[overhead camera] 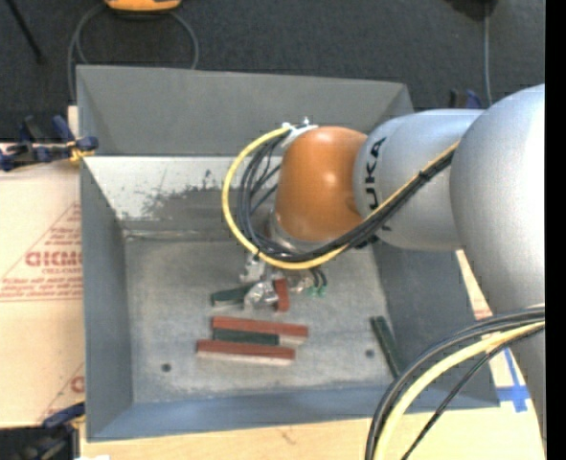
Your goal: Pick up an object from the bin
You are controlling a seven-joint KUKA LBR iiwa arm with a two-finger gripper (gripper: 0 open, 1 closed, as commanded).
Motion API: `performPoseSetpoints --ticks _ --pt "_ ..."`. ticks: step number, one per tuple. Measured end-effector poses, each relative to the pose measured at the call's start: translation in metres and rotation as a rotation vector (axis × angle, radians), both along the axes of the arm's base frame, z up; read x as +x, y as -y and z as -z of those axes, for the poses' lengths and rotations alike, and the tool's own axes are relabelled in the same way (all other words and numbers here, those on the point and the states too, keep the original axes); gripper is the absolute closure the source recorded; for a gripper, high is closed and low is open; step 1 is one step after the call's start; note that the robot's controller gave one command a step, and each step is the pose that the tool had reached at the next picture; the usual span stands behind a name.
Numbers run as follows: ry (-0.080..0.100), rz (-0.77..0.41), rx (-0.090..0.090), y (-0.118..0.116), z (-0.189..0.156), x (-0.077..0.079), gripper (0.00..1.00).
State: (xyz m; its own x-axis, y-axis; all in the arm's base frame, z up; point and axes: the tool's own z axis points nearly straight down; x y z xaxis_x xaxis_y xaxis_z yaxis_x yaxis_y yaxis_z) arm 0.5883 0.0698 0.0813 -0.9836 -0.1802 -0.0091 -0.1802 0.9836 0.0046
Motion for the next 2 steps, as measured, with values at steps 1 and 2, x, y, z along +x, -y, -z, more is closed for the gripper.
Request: performPoseSetpoints --ticks 1,2 --pt "0.0 0.001 0.0 0.0 0.0 0.0 1.0" --pt "-0.006 -0.109 -0.007 0.004 -0.197 0.002 1.0"
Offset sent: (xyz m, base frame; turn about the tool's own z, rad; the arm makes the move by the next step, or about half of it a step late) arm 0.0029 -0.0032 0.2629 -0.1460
